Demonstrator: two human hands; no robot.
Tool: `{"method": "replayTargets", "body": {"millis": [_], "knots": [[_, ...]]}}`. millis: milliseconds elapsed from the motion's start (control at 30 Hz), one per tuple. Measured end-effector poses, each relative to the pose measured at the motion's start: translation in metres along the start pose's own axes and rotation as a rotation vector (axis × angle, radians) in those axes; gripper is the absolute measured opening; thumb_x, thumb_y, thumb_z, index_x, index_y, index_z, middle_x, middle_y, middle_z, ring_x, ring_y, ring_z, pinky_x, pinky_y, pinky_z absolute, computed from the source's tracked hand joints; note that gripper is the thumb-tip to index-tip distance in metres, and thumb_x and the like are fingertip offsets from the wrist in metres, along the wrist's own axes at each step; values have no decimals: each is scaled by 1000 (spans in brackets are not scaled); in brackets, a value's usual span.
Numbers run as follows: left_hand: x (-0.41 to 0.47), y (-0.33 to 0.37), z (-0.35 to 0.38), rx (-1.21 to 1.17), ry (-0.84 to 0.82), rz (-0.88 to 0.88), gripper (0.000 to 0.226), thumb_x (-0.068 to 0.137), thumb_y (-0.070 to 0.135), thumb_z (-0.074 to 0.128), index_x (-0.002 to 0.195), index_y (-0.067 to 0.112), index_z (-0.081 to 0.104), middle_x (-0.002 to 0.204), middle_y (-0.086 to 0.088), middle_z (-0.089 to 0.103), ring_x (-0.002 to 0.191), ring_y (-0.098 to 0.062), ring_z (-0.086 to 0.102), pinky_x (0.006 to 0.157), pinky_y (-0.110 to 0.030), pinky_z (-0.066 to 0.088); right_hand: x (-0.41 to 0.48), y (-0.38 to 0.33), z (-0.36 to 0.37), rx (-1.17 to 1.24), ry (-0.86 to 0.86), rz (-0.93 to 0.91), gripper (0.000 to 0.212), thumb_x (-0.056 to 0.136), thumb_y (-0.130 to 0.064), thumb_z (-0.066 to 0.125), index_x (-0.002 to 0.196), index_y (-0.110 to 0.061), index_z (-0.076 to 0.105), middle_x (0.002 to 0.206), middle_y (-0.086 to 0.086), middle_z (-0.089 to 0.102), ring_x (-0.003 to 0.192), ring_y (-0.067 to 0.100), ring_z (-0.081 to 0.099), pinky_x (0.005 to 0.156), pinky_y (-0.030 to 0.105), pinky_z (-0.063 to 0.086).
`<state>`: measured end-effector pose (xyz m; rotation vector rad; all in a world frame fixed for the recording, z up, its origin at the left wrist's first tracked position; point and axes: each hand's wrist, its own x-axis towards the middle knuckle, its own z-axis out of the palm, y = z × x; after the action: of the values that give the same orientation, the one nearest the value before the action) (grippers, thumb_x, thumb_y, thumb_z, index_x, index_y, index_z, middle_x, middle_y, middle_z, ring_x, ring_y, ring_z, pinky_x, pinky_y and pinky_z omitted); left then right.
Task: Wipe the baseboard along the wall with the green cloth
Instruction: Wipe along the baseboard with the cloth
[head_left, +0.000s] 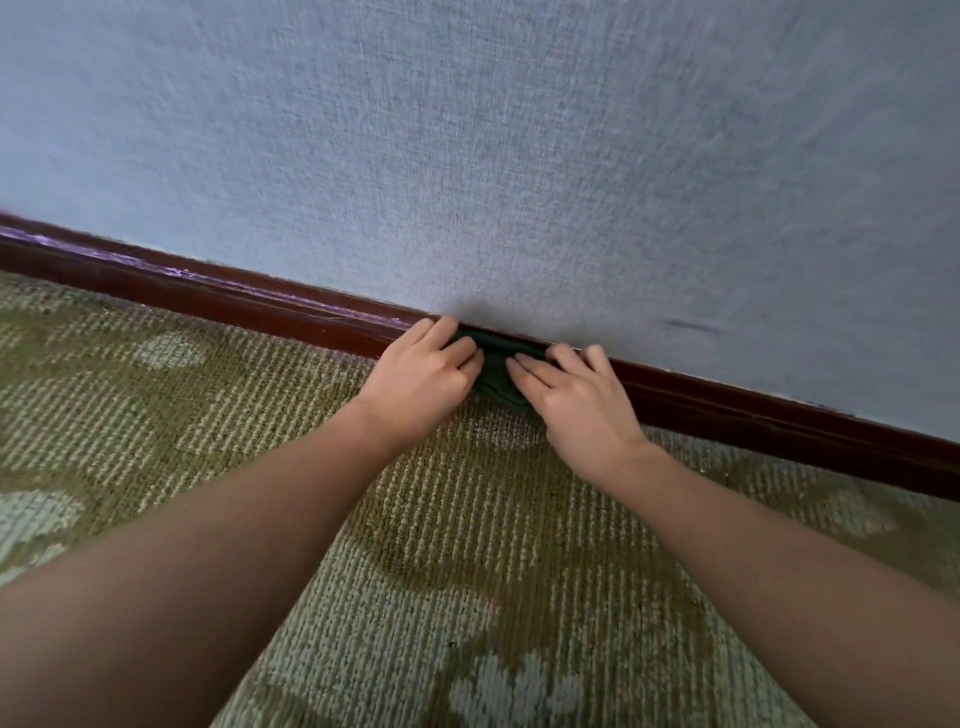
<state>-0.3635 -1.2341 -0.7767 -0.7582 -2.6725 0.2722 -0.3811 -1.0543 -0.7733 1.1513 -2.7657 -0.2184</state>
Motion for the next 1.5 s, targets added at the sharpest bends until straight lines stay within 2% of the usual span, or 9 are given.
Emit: {"method": "replayTargets", "body": {"millis": [133, 233, 333, 600, 700, 800, 1000, 1233, 1500], "knots": [[-6, -10, 1, 6, -21, -28, 17, 62, 9, 73, 80, 10, 74, 70, 1, 66, 70, -23, 60, 62, -26, 47, 12, -9, -2, -27, -40, 4, 54, 75, -2, 65, 127, -4, 52, 125, 8, 58, 109, 25, 52, 87, 35, 30], [-9, -15, 3, 32, -32, -10, 18, 63, 12, 74, 81, 12, 74, 69, 3, 66, 70, -21, 60, 62, -25, 46, 15, -11, 0, -24, -132, -38, 57, 89, -6, 45, 143, -9, 26, 146, 4, 35, 124, 24, 30, 94, 35, 21], [-7, -16, 2, 74, -32, 31, 19, 62, 14, 75, 82, 11, 75, 68, 3, 65, 71, -19, 60, 62, -25, 45, 16, -11, 0, -89, -164, -52, 58, 92, -10, 41, 146, -10, 17, 150, 3, 26, 126, 23, 24, 97, 35, 20], [-46, -4, -1, 26, -194, 103, 31, 61, 21, 79, 90, 11, 74, 81, 3, 71, 80, -16, 61, 69, -26, 50, 5, -30, -2, -114, -200, -194, 50, 95, -14, 38, 142, -5, 24, 143, 8, 38, 122, 26, 32, 97, 37, 26], [-47, -11, -7, 68, -158, 58, 37, 58, 17, 80, 92, 7, 74, 83, -1, 71, 76, -18, 60, 65, -26, 48, 6, -32, -8, -240, -148, -183, 49, 88, -21, 55, 135, -12, 45, 132, 1, 53, 113, 18, 49, 89, 30, 39], [-39, -21, -10, 77, -58, 11, 27, 65, 11, 65, 90, 5, 74, 83, -3, 72, 74, -22, 61, 63, -27, 47, 17, -31, -16, -232, -62, -131, 47, 77, -29, 66, 123, -20, 59, 120, -8, 62, 104, 11, 57, 83, 23, 43], [-27, -29, -5, 80, 12, -22, 21, 69, 12, 69, 89, 7, 74, 83, -1, 72, 76, -22, 62, 63, -26, 46, 29, -27, -9, -186, -143, -55, 54, 96, -14, 37, 145, -9, 17, 150, 3, 27, 129, 22, 27, 99, 36, 25], [-29, -29, 3, 25, -61, -70, 21, 59, 14, 79, 80, 14, 76, 82, 5, 73, 72, -17, 61, 63, -21, 45, 37, -30, -1, -162, -184, -59, 56, 93, -12, 43, 144, -8, 21, 147, 6, 32, 126, 24, 25, 96, 36, 22], [-31, -26, -2, 57, -116, -75, 9, 66, 19, 72, 75, 19, 74, 71, 11, 70, 78, -15, 60, 69, -23, 45, 38, -34, -5, -88, -124, -93, 51, 93, -12, 39, 142, -8, 27, 137, 4, 43, 120, 23, 30, 93, 33, 22]]}}
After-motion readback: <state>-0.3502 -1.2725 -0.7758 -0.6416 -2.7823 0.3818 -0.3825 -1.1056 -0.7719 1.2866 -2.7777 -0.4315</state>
